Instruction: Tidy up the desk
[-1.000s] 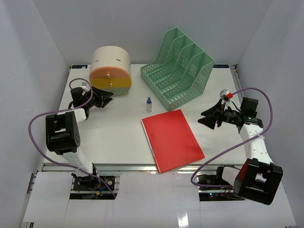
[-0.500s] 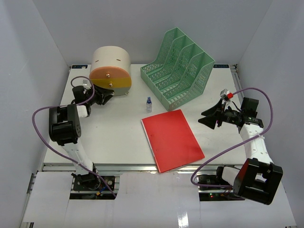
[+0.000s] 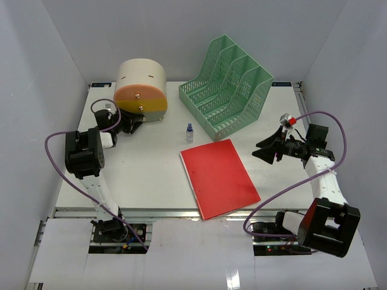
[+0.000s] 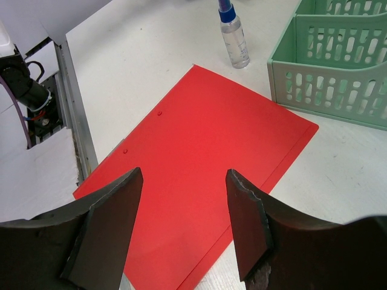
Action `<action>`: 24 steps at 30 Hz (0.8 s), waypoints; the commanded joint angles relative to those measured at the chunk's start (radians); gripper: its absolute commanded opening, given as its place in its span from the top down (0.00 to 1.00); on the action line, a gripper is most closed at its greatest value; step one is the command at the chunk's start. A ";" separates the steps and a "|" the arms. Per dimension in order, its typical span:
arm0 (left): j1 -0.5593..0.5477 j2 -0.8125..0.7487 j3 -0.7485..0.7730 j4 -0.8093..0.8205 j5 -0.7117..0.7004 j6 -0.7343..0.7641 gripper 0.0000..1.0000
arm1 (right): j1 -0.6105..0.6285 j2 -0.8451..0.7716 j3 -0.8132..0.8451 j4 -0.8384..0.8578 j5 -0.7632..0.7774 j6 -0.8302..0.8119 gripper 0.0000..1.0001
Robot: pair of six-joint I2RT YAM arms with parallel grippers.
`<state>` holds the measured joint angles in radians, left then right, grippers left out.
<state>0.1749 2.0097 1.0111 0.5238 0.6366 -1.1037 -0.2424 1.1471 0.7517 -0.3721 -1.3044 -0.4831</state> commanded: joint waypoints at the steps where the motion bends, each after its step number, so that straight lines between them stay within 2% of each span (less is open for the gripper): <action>1: 0.001 0.011 0.015 0.060 -0.034 -0.045 0.49 | -0.006 0.003 0.032 -0.003 -0.009 -0.014 0.36; 9: 0.002 0.032 0.012 0.109 -0.033 -0.109 0.58 | -0.008 0.005 0.032 -0.004 -0.007 -0.014 0.36; 15: 0.000 0.024 -0.003 0.121 -0.021 -0.122 0.69 | -0.011 0.002 0.032 -0.004 -0.007 -0.014 0.36; 21: 0.002 -0.022 -0.069 0.166 -0.003 -0.137 0.79 | -0.014 -0.001 0.032 -0.002 -0.007 -0.014 0.36; 24: 0.002 -0.066 -0.141 0.187 0.006 -0.131 0.80 | -0.018 -0.004 0.031 -0.003 -0.010 -0.012 0.36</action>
<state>0.1745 2.0291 0.9495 0.6676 0.6258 -1.2369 -0.2495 1.1477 0.7517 -0.3721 -1.3041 -0.4829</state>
